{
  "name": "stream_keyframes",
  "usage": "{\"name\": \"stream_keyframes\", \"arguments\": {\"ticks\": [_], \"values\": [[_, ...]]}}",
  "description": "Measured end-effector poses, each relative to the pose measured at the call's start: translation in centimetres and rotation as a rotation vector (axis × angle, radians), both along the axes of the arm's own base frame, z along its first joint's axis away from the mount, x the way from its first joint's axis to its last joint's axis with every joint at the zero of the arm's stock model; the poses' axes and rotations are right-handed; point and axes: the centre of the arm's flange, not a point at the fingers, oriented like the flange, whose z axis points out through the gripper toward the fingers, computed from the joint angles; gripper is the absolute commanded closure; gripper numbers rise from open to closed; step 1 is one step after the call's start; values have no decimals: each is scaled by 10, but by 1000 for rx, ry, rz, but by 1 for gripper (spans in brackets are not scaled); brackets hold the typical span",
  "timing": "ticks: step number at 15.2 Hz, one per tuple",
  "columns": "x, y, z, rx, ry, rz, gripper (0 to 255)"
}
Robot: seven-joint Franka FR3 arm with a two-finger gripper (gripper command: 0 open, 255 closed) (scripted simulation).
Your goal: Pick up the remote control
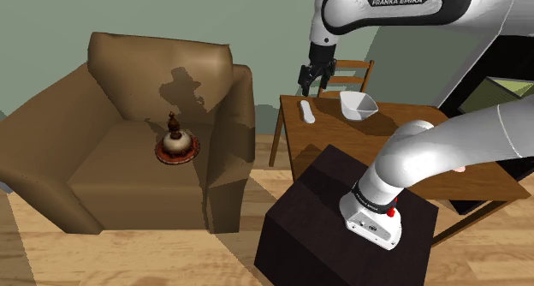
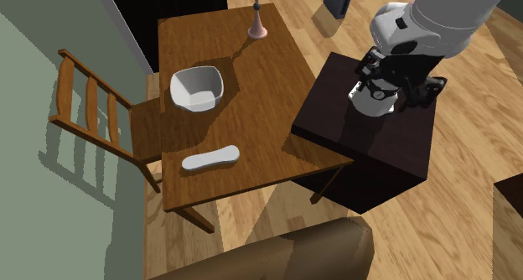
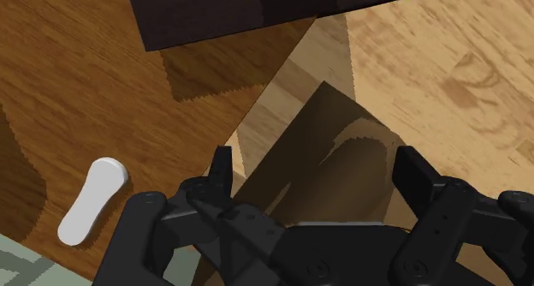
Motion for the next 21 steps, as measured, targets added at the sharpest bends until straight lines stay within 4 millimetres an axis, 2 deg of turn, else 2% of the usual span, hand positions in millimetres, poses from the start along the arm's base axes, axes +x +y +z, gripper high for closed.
{"name": "stream_keyframes", "arguments": {"ticks": [7, 15, 21], "values": [[39, -58, -58, -1, -17, -85, 0], [78, -134, -120, -2, -38, -182, 0], [100, -191, -169, -3, -52, -254, 0]]}}
